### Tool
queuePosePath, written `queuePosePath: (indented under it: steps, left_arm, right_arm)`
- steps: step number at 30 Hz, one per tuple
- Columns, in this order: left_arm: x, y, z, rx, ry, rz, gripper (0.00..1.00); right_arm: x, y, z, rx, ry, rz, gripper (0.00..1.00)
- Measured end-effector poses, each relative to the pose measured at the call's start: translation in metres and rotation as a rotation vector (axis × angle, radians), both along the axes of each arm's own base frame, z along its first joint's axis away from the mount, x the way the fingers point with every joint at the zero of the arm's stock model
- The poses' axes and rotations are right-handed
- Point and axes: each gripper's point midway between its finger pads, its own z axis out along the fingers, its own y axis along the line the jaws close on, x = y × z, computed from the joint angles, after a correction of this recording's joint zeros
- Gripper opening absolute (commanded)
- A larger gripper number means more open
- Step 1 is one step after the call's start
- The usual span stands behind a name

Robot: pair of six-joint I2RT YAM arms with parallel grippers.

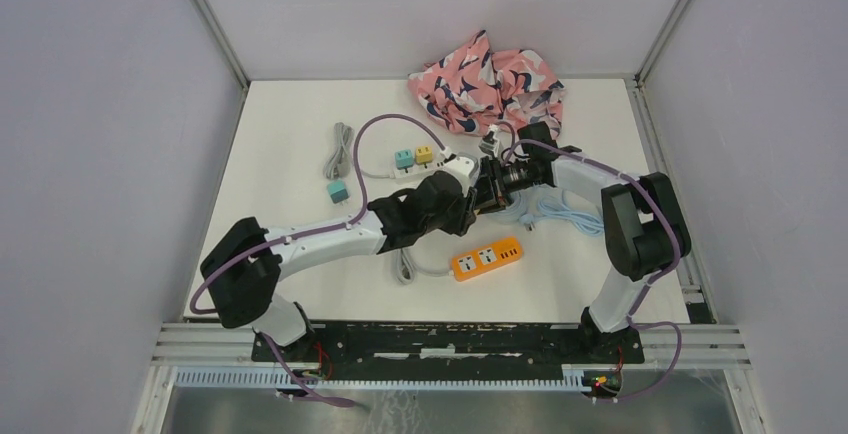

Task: Pull the plug off the socket
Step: Place the plug at the center of the board.

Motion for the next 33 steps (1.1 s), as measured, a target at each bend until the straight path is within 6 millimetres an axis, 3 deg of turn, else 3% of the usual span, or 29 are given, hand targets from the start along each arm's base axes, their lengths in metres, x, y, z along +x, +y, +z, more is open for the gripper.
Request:
queuePosePath:
  steps: [3, 8, 13, 18, 22, 28, 33]
  left_arm:
    - [0.000, 0.010, -0.005, 0.009, -0.015, 0.025, 0.03]
    - [-0.005, 0.052, -0.022, 0.058, -0.042, 0.103, 0.03]
    - [-0.005, 0.109, -0.027, 0.069, -0.098, 0.257, 0.03]
    - [0.023, 0.177, -0.015, -0.055, -0.120, 0.513, 0.03]
    - [0.036, 0.234, -0.017, -0.165, -0.122, 0.726, 0.03]
    - [0.039, 0.280, -0.034, -0.247, -0.071, 0.915, 0.03]
    - [0.050, 0.307, -0.037, -0.310, -0.049, 1.033, 0.03]
  right_arm:
    - [0.000, -0.001, 0.004, -0.010, -0.023, 0.017, 0.58]
    - [0.002, -0.003, 0.010, -0.017, -0.098, 0.052, 0.61]
    - [-0.002, -0.007, 0.013, -0.035, -0.149, 0.068, 0.60]
    - [-0.004, -0.009, 0.014, -0.043, -0.180, 0.079, 0.59]
    - [-0.006, -0.011, 0.012, -0.053, -0.183, 0.085, 0.59]
    - [-0.007, -0.011, 0.011, -0.057, -0.182, 0.089, 0.59]
    - [-0.007, -0.012, 0.011, -0.057, -0.183, 0.091, 0.59]
